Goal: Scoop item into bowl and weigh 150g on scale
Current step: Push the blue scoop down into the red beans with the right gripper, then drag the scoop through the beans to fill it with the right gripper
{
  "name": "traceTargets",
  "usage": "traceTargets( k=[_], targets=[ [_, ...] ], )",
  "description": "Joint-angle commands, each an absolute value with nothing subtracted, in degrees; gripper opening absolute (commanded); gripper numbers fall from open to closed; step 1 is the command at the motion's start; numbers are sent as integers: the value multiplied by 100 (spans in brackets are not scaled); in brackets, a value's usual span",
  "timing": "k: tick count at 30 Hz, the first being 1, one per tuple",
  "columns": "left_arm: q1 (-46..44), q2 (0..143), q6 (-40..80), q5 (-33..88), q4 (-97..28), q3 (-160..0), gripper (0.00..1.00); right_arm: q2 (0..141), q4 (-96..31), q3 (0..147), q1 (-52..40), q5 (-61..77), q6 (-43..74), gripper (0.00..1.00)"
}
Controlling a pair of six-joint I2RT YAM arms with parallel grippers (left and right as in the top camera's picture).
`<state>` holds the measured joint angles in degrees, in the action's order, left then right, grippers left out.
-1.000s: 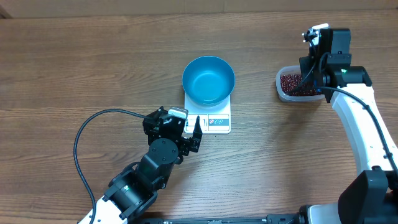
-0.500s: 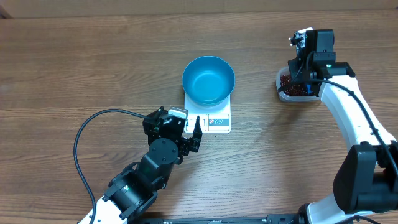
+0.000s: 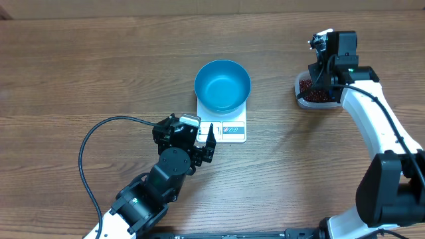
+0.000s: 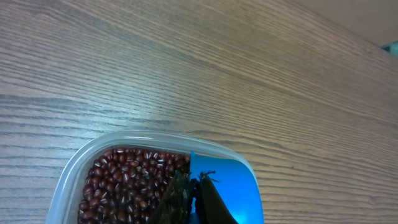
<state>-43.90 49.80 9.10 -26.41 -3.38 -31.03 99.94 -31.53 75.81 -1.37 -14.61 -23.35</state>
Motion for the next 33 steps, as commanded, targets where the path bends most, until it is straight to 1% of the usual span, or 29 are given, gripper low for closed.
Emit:
traceTargets(
  k=[1,4,15,27,33],
  targets=[
    [-4427,4987,1033,-2755,-320,-3063,99,10309,-3175,7701,-226,-1538,-2383,4],
    [-4427,4987,1033,-2755,-318,-3063,99,10401,-3170,7701,-292,-1509,-2231,4],
    [-4427,4987,1033,-2749,-320,-3063,100,10401,-3175,7701,-294,-727,-1765,4],
    [-4427,4987,1033,-2744,-320,-3063,99,10401,-3183,7699,-252,-552,-1000,4],
    [-4427,4987,1033,-2744,-320,-3063,100,10401,-3201,7701,-45,67,-683,4]
  ],
)
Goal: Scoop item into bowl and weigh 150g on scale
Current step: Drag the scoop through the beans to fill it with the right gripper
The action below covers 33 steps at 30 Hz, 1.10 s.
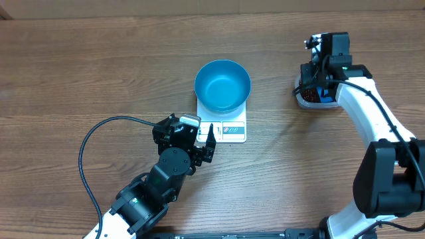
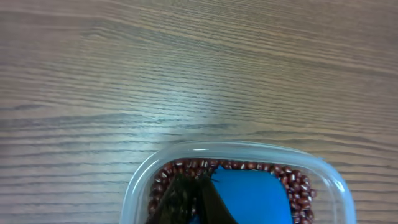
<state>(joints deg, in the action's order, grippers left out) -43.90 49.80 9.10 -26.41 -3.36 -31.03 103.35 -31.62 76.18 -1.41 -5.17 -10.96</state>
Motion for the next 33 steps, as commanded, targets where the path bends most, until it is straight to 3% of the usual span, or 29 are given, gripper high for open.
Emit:
traceTargets(
  k=[1,14,33],
  targets=[
    [-4427,4987,1033,-2744,-320,-3063,99,10401,-3201,7701,43,237,-526,4],
    [-4427,4987,1033,-2744,-320,-3063,100,10403,-3380,7699,781,1962,3,4],
    [-4427,4987,1033,-2744,-320,-3063,100,10429,-3540,7695,1260,2456,1085,4]
  ],
)
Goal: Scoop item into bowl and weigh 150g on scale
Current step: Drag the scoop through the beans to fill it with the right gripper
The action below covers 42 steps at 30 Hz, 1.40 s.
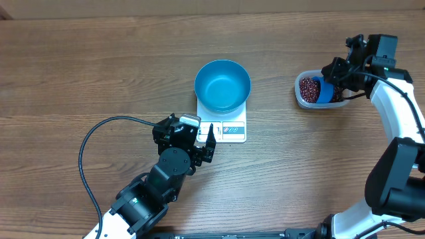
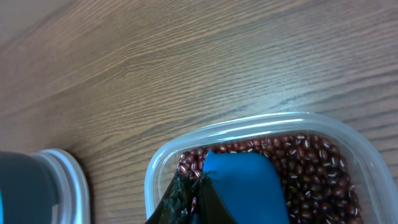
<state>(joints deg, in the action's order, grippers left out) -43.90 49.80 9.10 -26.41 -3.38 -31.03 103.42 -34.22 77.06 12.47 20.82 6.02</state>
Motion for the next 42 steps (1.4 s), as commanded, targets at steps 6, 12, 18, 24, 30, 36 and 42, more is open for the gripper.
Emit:
traceTargets(
  k=[6,12,18,24,30,36,42],
  targets=[
    [-4427,4987,1033,-2744,-320,-3063,100,10442,-3540,7695,1288,2456,1186,4],
    [-4427,4987,1033,-2744,-320,-3063,100,10648,-3540,7695,1293,2602,1223,4],
    [-4427,4987,1033,-2744,-320,-3063,100,10676,-3520,7695,1321,2694,1221,4],
    [-4427,4987,1033,-2744,-325,-3063,100,10676,-3588,7695,1525,2847,1216,4],
    [-4427,4987,1033,-2744,-325,-3063,99,10676,-3739,7695,1837,3048,987,4],
    [-4427,4987,1033,-2744,-325,-3063,100,10676,-3876,7695,2036,3109,847,4],
    [-4427,4987,1033,-2744,-322,-3063,100,10676,-3922,7695,2163,3483,519,4]
  ],
)
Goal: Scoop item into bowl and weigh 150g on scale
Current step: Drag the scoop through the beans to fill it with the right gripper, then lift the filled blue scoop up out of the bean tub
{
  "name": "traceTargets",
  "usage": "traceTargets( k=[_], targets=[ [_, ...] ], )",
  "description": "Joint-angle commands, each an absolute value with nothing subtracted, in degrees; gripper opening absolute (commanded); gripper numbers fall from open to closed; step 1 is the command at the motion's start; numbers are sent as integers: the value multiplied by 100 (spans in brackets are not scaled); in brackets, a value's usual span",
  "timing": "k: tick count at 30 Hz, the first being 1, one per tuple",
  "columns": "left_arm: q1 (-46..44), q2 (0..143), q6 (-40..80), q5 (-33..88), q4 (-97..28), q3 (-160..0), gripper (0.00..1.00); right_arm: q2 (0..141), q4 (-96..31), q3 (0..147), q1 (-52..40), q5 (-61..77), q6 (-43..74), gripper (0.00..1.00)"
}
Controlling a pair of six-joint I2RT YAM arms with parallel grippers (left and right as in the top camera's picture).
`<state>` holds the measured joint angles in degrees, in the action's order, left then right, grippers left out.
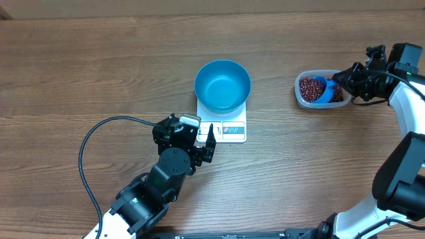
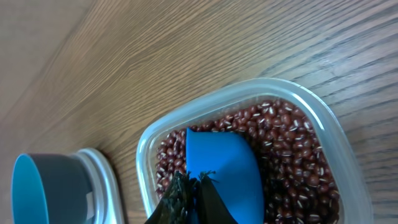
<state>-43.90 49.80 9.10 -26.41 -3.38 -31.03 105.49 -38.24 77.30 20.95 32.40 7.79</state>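
The blue bowl [image 1: 222, 85] stands on the white scale [image 1: 229, 131] in the middle of the table; the bowl [image 2: 37, 193] shows no beans inside. At the right, a clear tub [image 1: 320, 90] holds red beans [image 2: 292, 155]. A blue scoop [image 2: 221, 168] lies in the beans, tipped toward the tub's left side. My right gripper [image 2: 191, 178] is shut on the scoop's handle, and its arm reaches in from the right [image 1: 342, 79]. My left gripper [image 1: 207, 143] rests open just left of the scale's display.
A black cable [image 1: 99, 133] loops across the table left of the left arm. The tub sits about a hand's width right of the scale. Bare wooden table [image 1: 99, 60] lies all around.
My right wrist has swung farther right and lower, so the scoop now points left into the beans. The tub looks turned in the wrist view. Left arm, bowl and scale are unchanged.
My right gripper held the scoop at the tub's edge, with the wrist behind the tub. Then the wrist was over the tub. After that it stood to the tub's right, and now farther right with the scoop in the beans. The left arm stayed still.
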Motion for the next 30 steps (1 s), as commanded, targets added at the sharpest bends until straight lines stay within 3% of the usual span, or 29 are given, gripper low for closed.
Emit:
traceTargets(
  k=[1,30],
  targets=[
    [-4427,4987,1033,-2744,-325,-3063,100,10676,-3940,7695,2193,3487,471,4],
    [-4427,4987,1033,-2744,-325,-3063,100,10678,-3951,7693,3070,5017,97,4]
  ],
)
